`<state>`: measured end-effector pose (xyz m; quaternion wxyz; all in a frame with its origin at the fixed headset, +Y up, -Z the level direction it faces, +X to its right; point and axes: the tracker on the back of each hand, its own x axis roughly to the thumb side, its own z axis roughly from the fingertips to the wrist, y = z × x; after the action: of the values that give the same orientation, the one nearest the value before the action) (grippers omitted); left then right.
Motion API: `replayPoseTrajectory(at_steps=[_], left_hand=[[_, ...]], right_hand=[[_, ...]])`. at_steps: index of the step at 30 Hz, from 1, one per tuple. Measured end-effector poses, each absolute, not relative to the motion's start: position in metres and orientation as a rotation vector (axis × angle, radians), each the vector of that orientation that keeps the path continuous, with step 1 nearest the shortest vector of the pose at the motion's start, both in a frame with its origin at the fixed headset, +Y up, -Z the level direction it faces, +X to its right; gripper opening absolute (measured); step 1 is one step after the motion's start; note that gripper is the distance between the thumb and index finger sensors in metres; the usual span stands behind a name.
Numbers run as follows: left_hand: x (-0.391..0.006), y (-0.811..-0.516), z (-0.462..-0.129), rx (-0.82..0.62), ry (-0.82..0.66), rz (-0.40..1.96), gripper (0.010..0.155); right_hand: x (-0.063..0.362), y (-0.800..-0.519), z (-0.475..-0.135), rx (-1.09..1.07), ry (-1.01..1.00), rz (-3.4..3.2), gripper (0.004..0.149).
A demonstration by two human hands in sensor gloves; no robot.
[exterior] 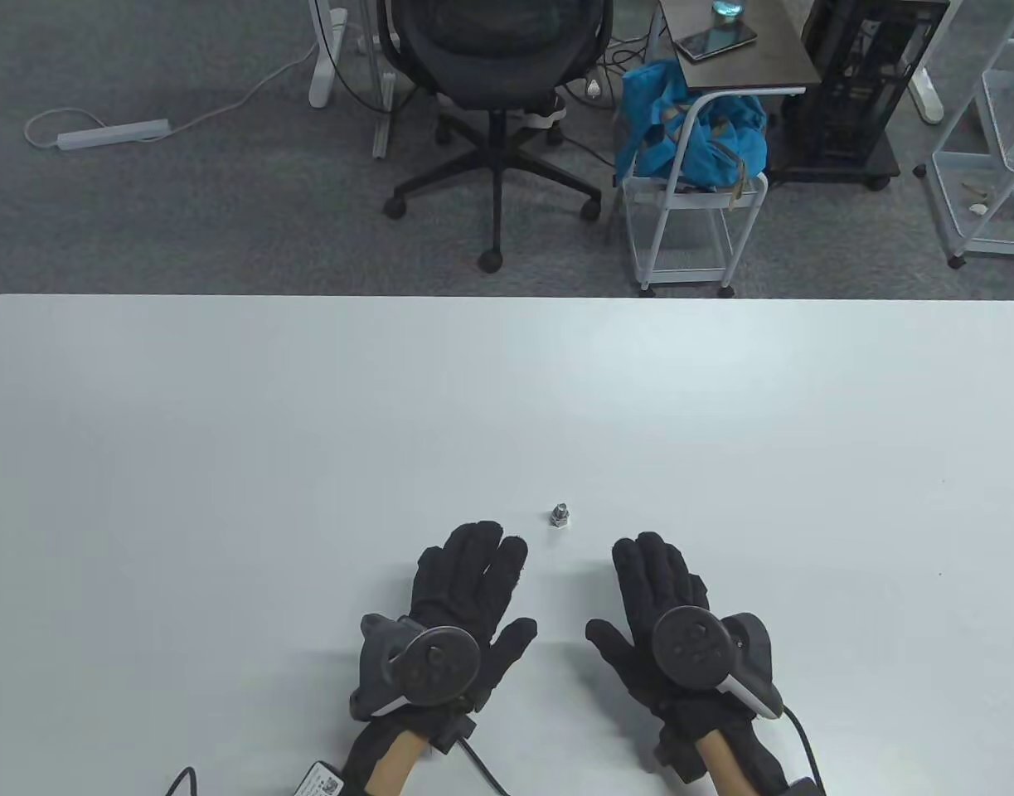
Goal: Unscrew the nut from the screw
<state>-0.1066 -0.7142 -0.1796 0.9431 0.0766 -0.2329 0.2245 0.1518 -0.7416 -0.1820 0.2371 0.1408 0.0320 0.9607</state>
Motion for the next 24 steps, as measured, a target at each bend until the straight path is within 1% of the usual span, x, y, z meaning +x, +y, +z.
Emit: replayPoseTrajectory(at_steps=[7, 24], left_hand=[[-0.1058, -0.7135, -0.1789, 0.153, -0.476, 0.453, 0.084], [-0.1045, -0.7166, -0.1815, 0.115, -0.466, 0.450, 0.085]], right_hand=[[0.1530, -0.7406, -0.1814, 0.386, 0.060, 2.628, 0.090], [0.1521, -0.7415, -0.1813, 0.382, 0.075, 2.649, 0.090]])
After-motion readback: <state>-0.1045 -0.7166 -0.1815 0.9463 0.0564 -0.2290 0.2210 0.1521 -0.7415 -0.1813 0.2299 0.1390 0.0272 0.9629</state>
